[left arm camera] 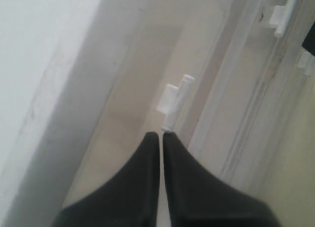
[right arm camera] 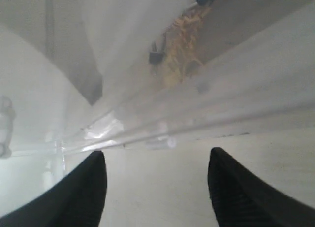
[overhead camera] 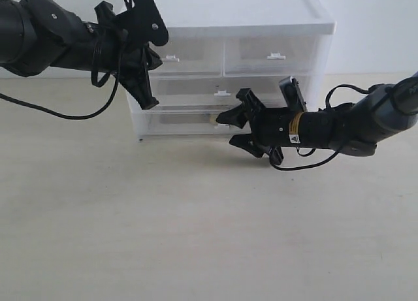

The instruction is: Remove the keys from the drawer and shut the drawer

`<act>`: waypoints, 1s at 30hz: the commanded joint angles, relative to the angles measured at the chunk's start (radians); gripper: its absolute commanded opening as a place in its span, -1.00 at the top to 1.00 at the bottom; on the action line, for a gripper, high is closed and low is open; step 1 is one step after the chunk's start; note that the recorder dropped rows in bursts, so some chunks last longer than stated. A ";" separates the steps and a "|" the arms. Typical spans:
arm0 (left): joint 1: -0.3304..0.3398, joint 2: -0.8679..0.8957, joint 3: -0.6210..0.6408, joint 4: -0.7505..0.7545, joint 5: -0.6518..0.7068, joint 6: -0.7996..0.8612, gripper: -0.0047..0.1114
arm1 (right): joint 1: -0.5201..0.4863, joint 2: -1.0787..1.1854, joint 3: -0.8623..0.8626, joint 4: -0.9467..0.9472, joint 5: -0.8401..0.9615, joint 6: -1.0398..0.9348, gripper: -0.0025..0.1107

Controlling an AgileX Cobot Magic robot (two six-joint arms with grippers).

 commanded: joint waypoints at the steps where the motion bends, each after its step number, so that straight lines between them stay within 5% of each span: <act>1: 0.014 0.008 -0.027 -0.006 -0.173 -0.003 0.85 | -0.004 0.000 -0.067 -0.161 0.077 -0.102 0.00; 21: 0.014 0.008 -0.027 -0.013 -0.173 -0.003 0.85 | 0.031 -0.010 -0.066 -0.327 -0.069 0.130 0.00; 30: 0.014 0.008 -0.027 -0.013 -0.173 -0.003 0.85 | 0.031 -0.108 0.115 -0.288 -0.036 -0.029 0.00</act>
